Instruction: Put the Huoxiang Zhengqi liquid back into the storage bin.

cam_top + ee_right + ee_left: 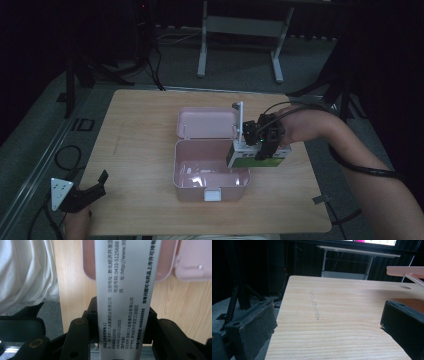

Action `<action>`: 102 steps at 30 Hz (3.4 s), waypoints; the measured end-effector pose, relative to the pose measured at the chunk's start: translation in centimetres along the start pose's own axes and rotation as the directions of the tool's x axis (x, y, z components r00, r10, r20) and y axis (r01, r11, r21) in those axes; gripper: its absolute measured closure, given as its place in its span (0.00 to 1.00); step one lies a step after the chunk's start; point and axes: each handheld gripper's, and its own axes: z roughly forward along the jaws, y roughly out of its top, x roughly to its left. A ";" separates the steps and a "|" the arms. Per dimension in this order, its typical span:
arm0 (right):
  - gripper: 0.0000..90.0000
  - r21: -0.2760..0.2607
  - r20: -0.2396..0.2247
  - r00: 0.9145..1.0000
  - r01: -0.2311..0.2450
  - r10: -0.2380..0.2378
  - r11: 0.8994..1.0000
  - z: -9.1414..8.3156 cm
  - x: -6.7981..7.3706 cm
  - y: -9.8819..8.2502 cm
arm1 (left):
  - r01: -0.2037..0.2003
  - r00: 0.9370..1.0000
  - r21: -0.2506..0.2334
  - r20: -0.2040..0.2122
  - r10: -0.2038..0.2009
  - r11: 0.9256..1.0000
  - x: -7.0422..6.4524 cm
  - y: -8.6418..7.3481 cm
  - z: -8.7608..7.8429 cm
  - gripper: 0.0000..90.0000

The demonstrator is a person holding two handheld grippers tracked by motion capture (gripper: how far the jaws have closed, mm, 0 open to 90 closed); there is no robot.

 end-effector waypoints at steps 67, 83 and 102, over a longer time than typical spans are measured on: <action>0.69 0.051 -0.121 0.993 -0.001 0.007 0.999 16.2 -2.0 9.1 | -0.004 1.000 0.001 0.005 0.004 1.000 0.0 0.0 0.0 0.00; 0.61 0.025 -0.110 0.994 0.010 -0.007 1.000 14.9 -1.9 9.1 | -0.004 1.000 0.002 0.006 0.004 1.000 0.0 0.0 0.0 0.00; 0.44 -0.210 -0.023 0.995 -0.096 0.093 0.973 7.3 -2.5 3.8 | -0.005 1.000 0.001 0.005 0.005 1.000 0.0 0.0 0.0 0.00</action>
